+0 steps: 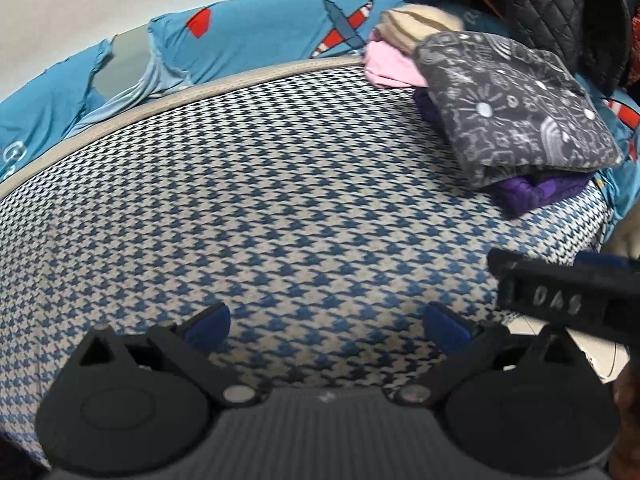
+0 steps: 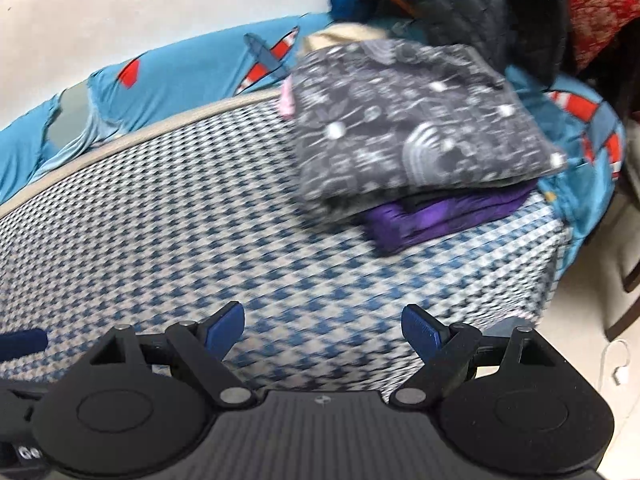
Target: Fold clothes
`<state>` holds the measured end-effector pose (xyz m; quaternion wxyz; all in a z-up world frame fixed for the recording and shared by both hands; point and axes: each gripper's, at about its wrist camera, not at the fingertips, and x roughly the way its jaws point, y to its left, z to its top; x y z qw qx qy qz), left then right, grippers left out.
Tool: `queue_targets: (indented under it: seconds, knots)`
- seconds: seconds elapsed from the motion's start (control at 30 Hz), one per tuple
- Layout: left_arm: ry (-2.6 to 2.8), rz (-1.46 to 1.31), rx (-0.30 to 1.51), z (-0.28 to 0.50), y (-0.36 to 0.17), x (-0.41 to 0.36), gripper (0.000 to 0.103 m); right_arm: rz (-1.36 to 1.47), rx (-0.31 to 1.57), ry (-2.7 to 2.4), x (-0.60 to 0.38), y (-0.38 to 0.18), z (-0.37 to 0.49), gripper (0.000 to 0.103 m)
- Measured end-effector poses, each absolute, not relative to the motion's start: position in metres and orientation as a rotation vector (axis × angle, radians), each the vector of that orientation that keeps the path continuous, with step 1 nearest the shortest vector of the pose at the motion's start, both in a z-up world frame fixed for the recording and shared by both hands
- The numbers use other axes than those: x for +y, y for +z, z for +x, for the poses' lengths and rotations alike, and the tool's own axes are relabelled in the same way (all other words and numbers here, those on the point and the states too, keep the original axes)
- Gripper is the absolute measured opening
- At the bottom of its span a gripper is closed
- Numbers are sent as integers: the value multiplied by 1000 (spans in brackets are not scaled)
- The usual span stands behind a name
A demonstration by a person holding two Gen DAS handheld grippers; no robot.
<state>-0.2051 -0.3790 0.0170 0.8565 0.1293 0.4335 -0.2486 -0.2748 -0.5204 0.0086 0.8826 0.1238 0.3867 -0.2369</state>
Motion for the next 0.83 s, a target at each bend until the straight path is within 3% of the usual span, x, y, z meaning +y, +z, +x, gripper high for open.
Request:
queue_targets:
  seconds: [0.83]
  knots:
    - [-432,231,953,-181,3,-322,103,250,839,-388,-484,-8,-242,86]
